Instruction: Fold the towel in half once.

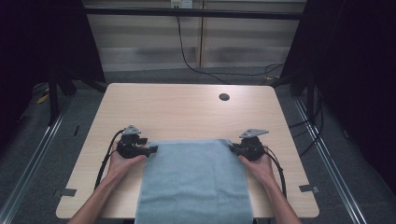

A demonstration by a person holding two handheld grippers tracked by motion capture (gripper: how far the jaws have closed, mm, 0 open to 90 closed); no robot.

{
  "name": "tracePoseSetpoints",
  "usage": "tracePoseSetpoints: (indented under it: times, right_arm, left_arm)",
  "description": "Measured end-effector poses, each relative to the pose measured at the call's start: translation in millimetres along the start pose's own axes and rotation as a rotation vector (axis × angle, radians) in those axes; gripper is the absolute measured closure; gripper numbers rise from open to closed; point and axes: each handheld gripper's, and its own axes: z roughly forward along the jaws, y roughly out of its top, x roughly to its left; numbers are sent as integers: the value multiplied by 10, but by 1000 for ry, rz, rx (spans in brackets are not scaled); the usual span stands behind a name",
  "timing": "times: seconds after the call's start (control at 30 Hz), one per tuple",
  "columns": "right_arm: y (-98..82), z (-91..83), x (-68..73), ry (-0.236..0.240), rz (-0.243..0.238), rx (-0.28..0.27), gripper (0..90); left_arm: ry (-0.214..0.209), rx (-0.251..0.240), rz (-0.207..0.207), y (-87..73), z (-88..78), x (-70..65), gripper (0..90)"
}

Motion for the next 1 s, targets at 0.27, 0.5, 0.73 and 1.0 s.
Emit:
tracePoseSetpoints:
  times: [0.27,0.5,0.73,1.0]
  right_arm:
    - [-3,1,-4,6,6,-3,831]
    - [-40,-3,-13,62,69,-27,839]
    - [-34,-31,-1,71,73,-30,854]
    - [77,-174,42,119,80,-98,862]
  left_arm:
    - [-44,12,62,1,28,-115,411]
    - [-107,23,118,-9,55,-220,689]
    - [-124,30,77,-10,42,-197,778]
    - [-160,-35,24,44,-101,-132,780]
